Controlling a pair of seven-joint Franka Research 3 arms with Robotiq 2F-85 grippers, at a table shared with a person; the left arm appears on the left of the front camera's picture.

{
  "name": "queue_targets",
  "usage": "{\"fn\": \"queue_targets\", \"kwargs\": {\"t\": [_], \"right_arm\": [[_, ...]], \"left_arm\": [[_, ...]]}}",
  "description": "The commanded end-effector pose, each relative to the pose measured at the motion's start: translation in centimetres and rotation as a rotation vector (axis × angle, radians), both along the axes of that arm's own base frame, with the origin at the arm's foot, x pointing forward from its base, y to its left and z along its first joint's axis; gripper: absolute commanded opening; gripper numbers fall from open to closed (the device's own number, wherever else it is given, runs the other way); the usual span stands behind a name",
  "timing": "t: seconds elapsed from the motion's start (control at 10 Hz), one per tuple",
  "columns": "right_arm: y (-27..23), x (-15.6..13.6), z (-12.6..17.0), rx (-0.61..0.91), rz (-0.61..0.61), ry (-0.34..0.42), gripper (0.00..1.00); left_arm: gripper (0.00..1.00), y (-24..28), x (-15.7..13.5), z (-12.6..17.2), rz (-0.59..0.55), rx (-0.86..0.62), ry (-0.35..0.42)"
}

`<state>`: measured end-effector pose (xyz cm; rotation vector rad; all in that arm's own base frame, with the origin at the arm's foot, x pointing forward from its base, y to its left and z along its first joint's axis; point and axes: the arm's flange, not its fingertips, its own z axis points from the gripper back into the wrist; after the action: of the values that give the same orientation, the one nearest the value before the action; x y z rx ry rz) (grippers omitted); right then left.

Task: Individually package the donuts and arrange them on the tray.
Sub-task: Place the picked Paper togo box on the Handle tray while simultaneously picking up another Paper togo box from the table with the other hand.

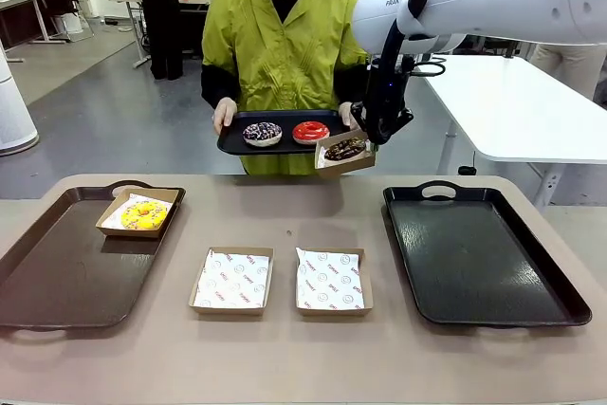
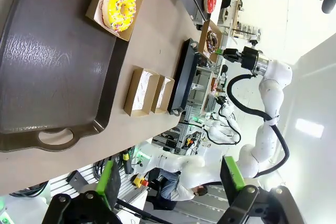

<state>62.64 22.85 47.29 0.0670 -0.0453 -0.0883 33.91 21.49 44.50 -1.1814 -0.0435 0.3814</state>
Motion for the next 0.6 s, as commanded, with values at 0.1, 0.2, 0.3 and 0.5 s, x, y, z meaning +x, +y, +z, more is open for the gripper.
{"fn": "queue_targets", "kwargs": {"t": [0.1, 0.2, 0.3, 0.5], "right_arm": [[-2.3, -2.4, 0.4, 0.006, 0.027, 0.001, 0.01], [-4.4, -4.9, 1.0, -0.01, 0.041, -0.009, 0.01], [-6.1, -6.9, 1.7, -0.032, 0.035, -0.026, 0.01], [-10.5, -9.5, 2.0, -0.077, 0.023, -0.038, 0.01]], "left_arm": [[1.0, -0.9, -0.7, 1.0, 0.007, 0.056, -0.024], [1.0, -2.3, -0.7, 2.7, -0.02, 0.11, -0.033], [1.0, -4.0, -0.1, 4.9, -0.057, 0.18, -0.034], [1.0, -8.5, 1.3, 8.5, -0.101, 0.32, -0.026]]}}
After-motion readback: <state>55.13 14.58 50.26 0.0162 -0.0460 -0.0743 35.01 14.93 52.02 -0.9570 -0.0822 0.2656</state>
